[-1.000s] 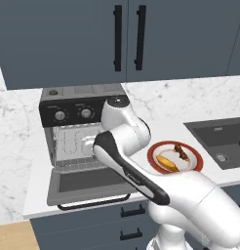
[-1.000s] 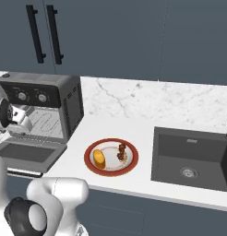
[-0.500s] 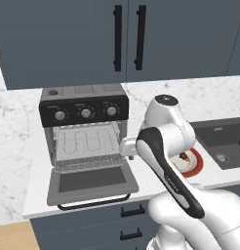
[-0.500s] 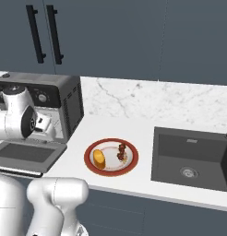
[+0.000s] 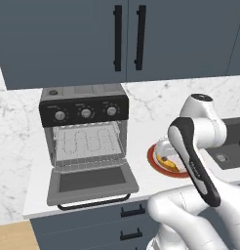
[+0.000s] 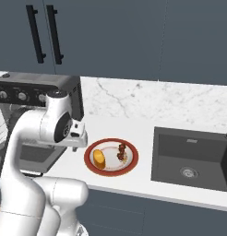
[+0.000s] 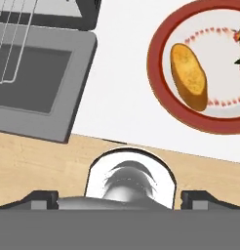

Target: Pick up the kebab skewer and baguette bread, and place them inside the toaster oven. Close the toaster oven door and start by setting the timer.

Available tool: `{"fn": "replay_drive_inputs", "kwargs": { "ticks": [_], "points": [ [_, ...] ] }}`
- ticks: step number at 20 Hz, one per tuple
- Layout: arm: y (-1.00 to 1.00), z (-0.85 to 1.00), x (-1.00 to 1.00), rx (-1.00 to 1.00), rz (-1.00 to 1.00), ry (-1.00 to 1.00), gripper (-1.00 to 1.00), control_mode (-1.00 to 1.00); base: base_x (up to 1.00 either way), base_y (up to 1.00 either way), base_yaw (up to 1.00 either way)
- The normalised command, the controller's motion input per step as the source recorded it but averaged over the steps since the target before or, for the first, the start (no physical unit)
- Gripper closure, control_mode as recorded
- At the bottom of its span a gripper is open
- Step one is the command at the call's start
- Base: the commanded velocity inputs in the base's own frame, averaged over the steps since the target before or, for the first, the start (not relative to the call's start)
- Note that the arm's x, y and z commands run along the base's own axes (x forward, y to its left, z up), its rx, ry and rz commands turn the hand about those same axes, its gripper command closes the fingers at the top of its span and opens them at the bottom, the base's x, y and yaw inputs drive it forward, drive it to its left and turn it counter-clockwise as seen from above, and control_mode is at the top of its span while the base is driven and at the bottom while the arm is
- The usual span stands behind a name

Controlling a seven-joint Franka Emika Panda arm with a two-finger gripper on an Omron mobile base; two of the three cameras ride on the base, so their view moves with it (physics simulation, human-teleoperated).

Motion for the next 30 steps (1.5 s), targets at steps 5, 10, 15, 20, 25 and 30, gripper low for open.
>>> {"fn": "replay_drive_inputs", "kwargs": {
  "ticks": [5,10,15,20,25,30],
  "points": [
    [-0.85,-0.37,0.30,-0.02,0.07,0.16,-1.00,-1.00,0.00,0.00,0.00],
    [0.01,-0.48,0.67,-0.02,0.00,0.15,-1.00,-1.00,0.00,0.00,0.00],
    [-0.15,-0.29,0.55,0.00,0.00,0.07,-1.00,-1.00,0.00,0.00,0.00],
    [-0.33,-0.39,0.31,0.00,0.00,0.03,-1.00,-1.00,0.00,0.00,0.00],
    [0.00,-0.65,0.03,0.00,0.00,-0.08,-1.00,-1.00,0.00,0.00,0.00],
    [0.00,-0.47,0.35,0.00,0.00,-0.04,-1.00,-1.00,0.00,0.00,0.00]
  ]
}}
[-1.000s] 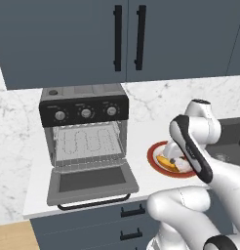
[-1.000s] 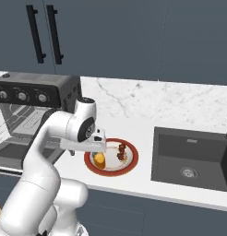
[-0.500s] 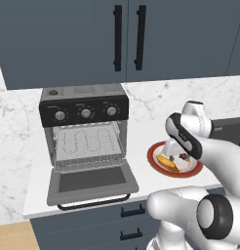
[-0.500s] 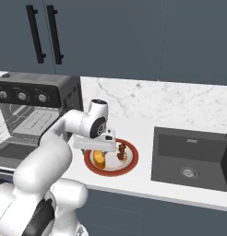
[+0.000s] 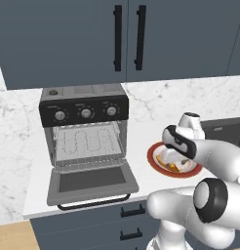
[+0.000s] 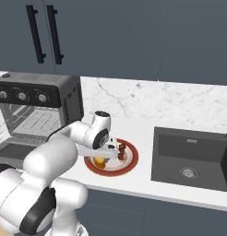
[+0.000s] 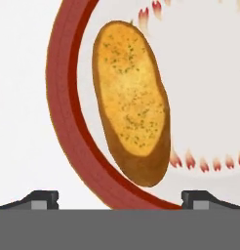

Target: Pick up the kebab skewer and baguette bread, and place them inside the toaster oven. Close the toaster oven door and start by setting the timer.

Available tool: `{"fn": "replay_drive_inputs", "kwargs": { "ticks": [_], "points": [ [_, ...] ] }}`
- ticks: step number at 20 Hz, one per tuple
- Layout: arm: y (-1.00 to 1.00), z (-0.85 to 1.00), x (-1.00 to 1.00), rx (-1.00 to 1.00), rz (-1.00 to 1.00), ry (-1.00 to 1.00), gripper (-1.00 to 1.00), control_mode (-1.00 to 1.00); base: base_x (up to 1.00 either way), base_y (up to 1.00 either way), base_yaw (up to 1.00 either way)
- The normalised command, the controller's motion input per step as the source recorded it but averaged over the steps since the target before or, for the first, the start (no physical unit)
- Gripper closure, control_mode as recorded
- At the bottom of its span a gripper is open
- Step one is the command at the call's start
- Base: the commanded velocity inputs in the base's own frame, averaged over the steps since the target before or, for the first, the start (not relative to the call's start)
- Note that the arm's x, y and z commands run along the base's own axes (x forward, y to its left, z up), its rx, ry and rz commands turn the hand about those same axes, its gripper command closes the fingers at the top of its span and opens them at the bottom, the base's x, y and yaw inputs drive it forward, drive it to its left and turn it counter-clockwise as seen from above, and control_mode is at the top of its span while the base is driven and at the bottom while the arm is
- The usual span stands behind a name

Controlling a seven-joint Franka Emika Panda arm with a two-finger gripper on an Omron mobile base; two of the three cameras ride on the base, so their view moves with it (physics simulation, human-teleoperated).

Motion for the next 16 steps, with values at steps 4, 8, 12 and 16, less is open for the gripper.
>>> {"fn": "replay_drive_inputs", "kwargs": {
  "ticks": [4,8,12,16],
  "points": [
    [0.00,-0.23,0.53,0.00,0.00,0.00,-1.00,-1.00,0.00,0.00,0.00],
    [0.00,-0.19,0.45,0.00,0.00,0.00,-1.00,-1.00,0.00,0.00,0.00],
    [-0.02,-0.26,0.14,0.00,0.00,0.00,-1.00,-1.00,0.00,0.00,0.00],
    [0.00,-0.28,0.03,0.00,0.00,0.00,-1.00,-1.00,0.00,0.00,0.00]
  ]
}}
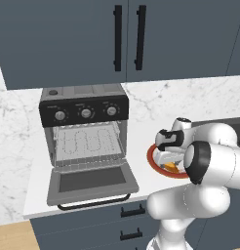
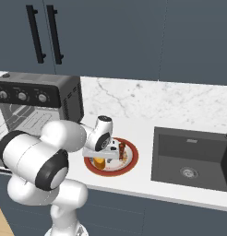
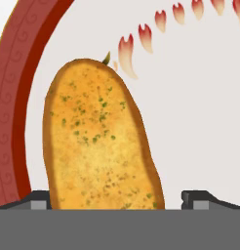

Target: Pick up the kebab skewer and baguette bread, and place them inside the toaster oven. Close the toaster oven door and start by setting the timer.

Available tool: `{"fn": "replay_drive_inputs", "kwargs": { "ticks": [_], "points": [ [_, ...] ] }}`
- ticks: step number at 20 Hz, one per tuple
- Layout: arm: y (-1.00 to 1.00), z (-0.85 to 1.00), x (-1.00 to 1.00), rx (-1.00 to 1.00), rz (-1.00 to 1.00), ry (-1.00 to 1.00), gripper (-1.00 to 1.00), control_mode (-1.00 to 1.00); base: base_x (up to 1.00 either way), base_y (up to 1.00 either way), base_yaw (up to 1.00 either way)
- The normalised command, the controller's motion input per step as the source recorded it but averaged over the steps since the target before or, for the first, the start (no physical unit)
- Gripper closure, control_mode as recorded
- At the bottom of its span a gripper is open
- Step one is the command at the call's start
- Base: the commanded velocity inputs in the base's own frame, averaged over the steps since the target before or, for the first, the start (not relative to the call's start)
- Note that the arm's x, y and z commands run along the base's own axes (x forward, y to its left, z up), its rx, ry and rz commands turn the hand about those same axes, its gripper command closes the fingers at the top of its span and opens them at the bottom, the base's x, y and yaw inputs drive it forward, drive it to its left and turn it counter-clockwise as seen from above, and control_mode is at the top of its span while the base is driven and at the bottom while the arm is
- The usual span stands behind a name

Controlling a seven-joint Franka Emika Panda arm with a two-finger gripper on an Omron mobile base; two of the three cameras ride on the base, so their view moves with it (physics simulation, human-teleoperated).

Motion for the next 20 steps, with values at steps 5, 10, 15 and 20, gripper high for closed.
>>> {"fn": "replay_drive_inputs", "kwargs": {
  "ticks": [5,10,15,20],
  "points": [
    [0.00,-0.21,0.04,0.00,0.00,0.00,-1.00,-1.00,0.00,0.00,0.00],
    [-0.03,-0.26,0.00,0.00,0.00,-0.01,1.00,-1.00,0.00,0.00,0.00],
    [-0.07,-0.23,0.00,0.00,0.00,0.00,1.00,-1.00,0.00,0.00,0.00],
    [0.02,0.63,-0.34,0.05,0.00,-0.01,1.00,-1.00,0.00,0.00,0.00]
  ]
}}
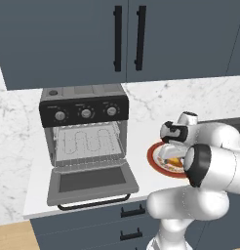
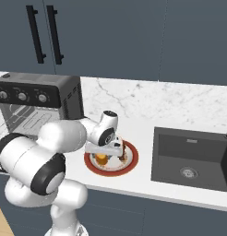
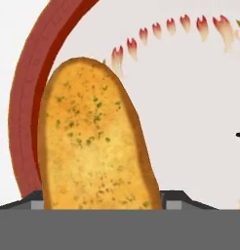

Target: Pick up the kebab skewer and baguette bread, and place them inside the toaster oven. Close the toaster oven door and start by setting the timer.

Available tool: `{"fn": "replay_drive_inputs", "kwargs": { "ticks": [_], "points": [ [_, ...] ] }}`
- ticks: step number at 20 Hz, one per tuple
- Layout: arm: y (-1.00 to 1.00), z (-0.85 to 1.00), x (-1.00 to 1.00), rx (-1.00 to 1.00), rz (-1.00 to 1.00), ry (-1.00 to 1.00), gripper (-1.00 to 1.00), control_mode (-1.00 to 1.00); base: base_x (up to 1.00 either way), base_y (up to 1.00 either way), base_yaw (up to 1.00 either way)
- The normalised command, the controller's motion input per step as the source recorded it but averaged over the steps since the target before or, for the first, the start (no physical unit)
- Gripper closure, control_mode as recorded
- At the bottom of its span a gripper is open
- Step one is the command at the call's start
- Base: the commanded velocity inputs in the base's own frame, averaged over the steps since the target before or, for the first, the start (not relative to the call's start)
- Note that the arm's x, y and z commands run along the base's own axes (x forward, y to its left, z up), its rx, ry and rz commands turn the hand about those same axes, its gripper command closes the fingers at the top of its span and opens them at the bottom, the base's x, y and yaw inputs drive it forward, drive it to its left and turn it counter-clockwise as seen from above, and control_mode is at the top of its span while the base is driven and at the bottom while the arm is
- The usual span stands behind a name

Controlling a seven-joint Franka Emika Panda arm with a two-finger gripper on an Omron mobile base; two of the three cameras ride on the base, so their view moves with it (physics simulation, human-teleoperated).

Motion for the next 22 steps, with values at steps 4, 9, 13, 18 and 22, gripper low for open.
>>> {"fn": "replay_drive_inputs", "kwargs": {
  "ticks": [4,9,13,18,22],
  "points": [
    [0.49,0.97,-0.78,0.02,0.00,-0.09,1.00,-1.00,0.00,0.00,0.00],
    [0.98,0.61,-0.60,0.00,-0.08,-0.07,1.00,-1.00,0.00,0.00,0.00],
    [1.00,0.44,-0.18,0.02,-0.16,0.00,1.00,-1.00,0.00,0.00,0.00],
    [1.00,0.34,0.00,0.03,-0.23,0.00,1.00,-1.00,0.00,0.00,0.00],
    [1.00,0.13,0.03,0.06,-0.22,0.00,1.00,-1.00,0.00,0.00,0.00]
  ]
}}
